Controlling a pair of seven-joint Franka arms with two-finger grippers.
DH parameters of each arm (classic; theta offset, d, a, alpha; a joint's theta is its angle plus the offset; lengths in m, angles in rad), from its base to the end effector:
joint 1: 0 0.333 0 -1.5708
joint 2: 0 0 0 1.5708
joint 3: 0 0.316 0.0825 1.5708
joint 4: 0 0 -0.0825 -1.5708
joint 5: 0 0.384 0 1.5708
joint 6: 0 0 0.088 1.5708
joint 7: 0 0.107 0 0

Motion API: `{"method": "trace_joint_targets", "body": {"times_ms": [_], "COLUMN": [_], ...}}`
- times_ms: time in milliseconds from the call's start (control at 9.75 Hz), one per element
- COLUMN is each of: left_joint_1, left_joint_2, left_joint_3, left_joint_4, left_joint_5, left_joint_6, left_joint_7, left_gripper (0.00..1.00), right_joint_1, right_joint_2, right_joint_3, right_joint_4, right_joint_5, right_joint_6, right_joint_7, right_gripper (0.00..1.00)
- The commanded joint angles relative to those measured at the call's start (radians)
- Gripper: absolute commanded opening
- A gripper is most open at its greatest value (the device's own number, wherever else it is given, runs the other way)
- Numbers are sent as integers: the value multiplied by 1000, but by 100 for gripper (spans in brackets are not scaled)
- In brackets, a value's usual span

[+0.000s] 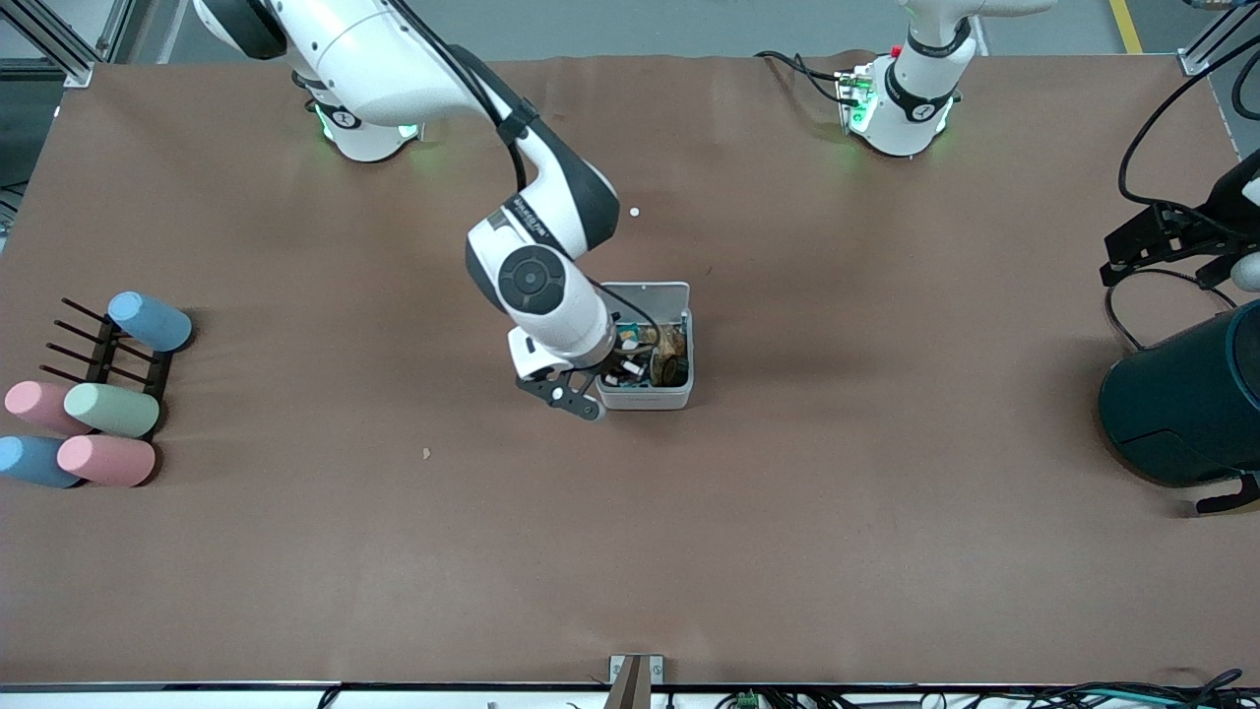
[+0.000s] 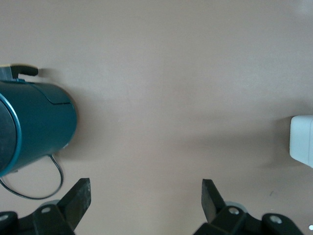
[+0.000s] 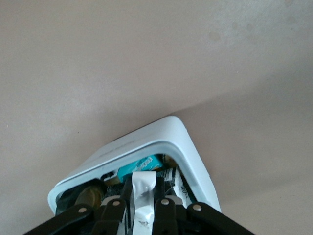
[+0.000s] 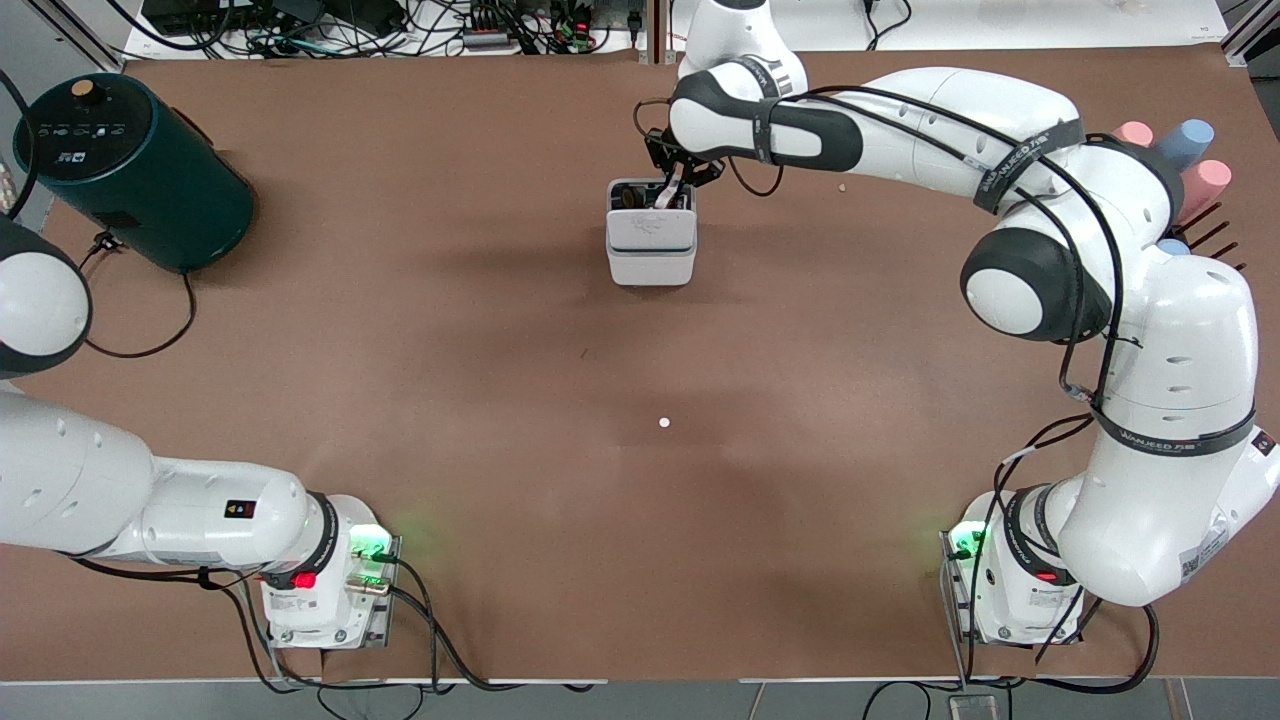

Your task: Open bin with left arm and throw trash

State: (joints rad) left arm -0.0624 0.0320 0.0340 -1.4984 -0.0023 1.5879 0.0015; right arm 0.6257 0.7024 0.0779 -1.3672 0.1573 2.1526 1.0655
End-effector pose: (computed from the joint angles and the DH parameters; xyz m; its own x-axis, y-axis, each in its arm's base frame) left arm 0.5667 -0.0167 0.6424 0.9979 -0.0299 0.0575 -0.0300 -0.9995 0.0011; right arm 0.5687 0.4745 0.3122 0.8916 -0.4345 -0.1280 -0.4507 -0.8791 -0.1554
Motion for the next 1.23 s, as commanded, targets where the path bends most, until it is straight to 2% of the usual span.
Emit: {"method": "trace_joint_targets", "body": {"times_ms": [0, 103, 205, 308, 410, 821, 1026, 1128], "left_joint_1": [1, 4, 3, 1, -1, -4, -1, -1], "left_joint_2": [2, 3, 3, 6, 8, 8, 8, 8], "left_joint_3": [-9, -9, -9, -9, -9, -12, -23, -22], "left_joint_4": [17, 17, 15, 15, 17, 17, 17, 17], "left_joint_5": [4, -2, -4, -4, -1, -1, 1, 1], "left_joint_6": [-31, -31, -31, -31, -31, -31, -31, -31], "left_joint_7": [-26, -24, -24, -24, -21, -24, -26, -28], "left_gripper": [100, 100, 100, 100, 100, 100, 100, 100], "right_joint_1": [18, 23, 23, 25, 35, 25, -6, -70], "right_joint_2": [-1, -1, -1, -1, -1, -38, -117, -160], "right_joint_3": [-3, -4, -6, -6, -6, -9, -17, -17], "right_joint_4": [2, 2, 2, 2, 2, 0, -4, -7], "right_joint_5": [16, 16, 15, 15, 10, 11, 11, 4], "right_joint_6": [-5, -4, -3, -5, -8, -40, -101, -150], "right_joint_7": [4, 4, 4, 2, 2, -6, -2, -22], "right_gripper": [0, 1, 11, 68, 98, 99, 99, 98]}}
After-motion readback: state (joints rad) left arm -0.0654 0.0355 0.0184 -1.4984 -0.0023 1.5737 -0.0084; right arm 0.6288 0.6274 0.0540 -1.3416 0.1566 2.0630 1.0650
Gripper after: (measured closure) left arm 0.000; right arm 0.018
